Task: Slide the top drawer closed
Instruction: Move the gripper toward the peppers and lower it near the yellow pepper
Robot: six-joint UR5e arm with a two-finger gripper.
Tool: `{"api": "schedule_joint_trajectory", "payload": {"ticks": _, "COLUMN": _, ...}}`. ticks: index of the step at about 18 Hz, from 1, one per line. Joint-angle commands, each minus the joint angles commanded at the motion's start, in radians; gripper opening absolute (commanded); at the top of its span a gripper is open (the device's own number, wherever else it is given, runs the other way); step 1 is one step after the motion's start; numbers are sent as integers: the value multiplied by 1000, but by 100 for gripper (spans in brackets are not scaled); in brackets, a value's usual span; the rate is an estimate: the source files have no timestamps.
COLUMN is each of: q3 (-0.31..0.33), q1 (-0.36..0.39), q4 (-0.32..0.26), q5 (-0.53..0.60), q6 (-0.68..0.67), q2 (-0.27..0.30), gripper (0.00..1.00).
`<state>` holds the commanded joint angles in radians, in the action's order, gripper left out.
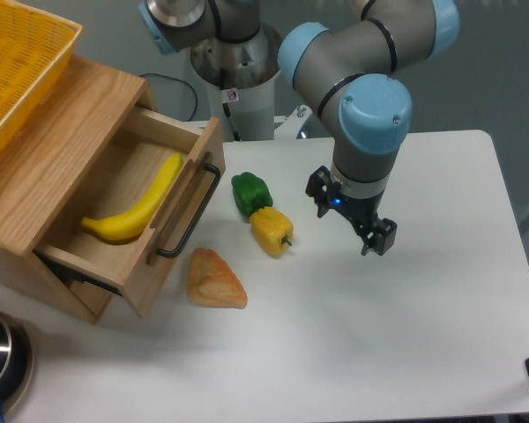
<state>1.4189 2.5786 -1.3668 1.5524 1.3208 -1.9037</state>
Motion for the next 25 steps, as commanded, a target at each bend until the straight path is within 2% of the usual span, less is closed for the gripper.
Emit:
{"api": "schedule_joint_trajectory", "payload": {"ticks": 6, "q3": -5, "q1": -3, "q4": 2, "q5": -23, "q6": -9, "q2": 5, "gripper": 100}}
{"api": "schedule_joint_trajectory", "payload": {"ticks": 11, "q3": -3, "q1": -20, "q4": 44, "q5": -31, "q6": -32, "q2": 2, "gripper": 100}}
{"api": "schedule_joint_trajectory", "payload": {"ticks": 14, "q3": 21, "q1": -26, "q4": 78, "q5": -37, "q6": -72, "q2": 0, "gripper": 100}}
{"api": "schedule_joint_trajectory", "payload": {"ticks": 16, "q3": 34, "q1": -17, "q4": 126, "q5": -116, "q6": -116, "q2": -8, "gripper": 100}}
{"api": "schedule_joint_trajectory", "payload": {"ticks": 18, "q3": 40, "q1": -11, "q4": 129, "q5": -169, "q6": -124, "q2": -18, "gripper": 100}}
{"api": "schedule_joint_trajectory", "payload": {"ticks": 20, "q3": 44, "q1": -18, "q4": 132, "q5": -172, "q6": -146, "q2": -20, "gripper": 100}}
{"api": "schedule_joint_trajectory", "payload": {"ticks": 23, "q3": 52, "q1": -21, "q4": 127, "q5": -175, "q6": -187, "q2": 3, "gripper": 100}}
{"api": "schedule_joint_trajectory", "payload": {"ticks": 25, "q3": 70, "q1": -23, "q4": 111, "q5": -182, "q6": -207, "q2": 34, "gripper": 90}}
